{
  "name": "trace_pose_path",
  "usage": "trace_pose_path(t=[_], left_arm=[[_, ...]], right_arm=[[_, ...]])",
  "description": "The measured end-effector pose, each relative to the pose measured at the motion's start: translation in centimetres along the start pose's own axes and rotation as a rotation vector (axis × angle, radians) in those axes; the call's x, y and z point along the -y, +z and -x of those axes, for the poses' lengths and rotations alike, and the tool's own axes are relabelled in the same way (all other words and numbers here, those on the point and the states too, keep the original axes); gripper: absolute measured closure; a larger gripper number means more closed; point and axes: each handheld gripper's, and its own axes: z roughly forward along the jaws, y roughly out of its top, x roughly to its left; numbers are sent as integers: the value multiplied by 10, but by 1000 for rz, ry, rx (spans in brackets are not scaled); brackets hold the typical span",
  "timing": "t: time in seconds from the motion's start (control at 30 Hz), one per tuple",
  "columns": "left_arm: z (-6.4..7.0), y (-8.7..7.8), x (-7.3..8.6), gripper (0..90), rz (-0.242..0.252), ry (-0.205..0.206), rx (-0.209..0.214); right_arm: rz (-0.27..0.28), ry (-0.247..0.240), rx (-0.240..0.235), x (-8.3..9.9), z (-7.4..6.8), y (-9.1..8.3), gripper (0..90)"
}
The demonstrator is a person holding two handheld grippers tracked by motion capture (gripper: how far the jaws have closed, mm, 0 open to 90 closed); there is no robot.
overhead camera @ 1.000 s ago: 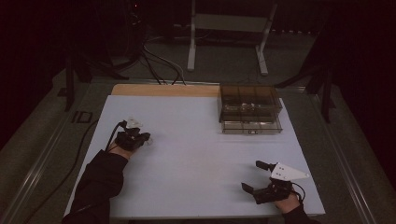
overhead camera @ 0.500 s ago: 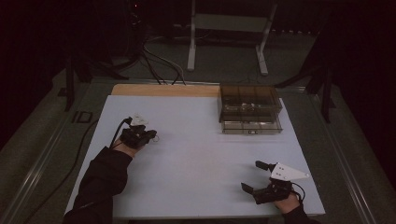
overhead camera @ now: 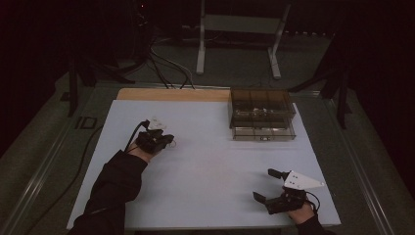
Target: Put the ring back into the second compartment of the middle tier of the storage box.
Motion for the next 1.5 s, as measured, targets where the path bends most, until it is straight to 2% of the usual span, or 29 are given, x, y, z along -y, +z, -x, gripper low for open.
trace_pose_path(t=[0.37, 0.77, 1.07, 1.5], left_arm=[[15, 7, -19, 900, 19, 32, 49], [34, 16, -41, 900, 17, 93, 88], [45, 24, -54, 900, 25, 102, 119], [63, 35, -71, 900, 36, 148, 154]], right_arm=[[-2, -2, -2, 0, 0, 0, 0], [-2, -4, -6, 1, 0, 0, 0], [-5, -5, -10, 1, -1, 1, 0], [0, -4, -13, 1, -1, 0, 0]])
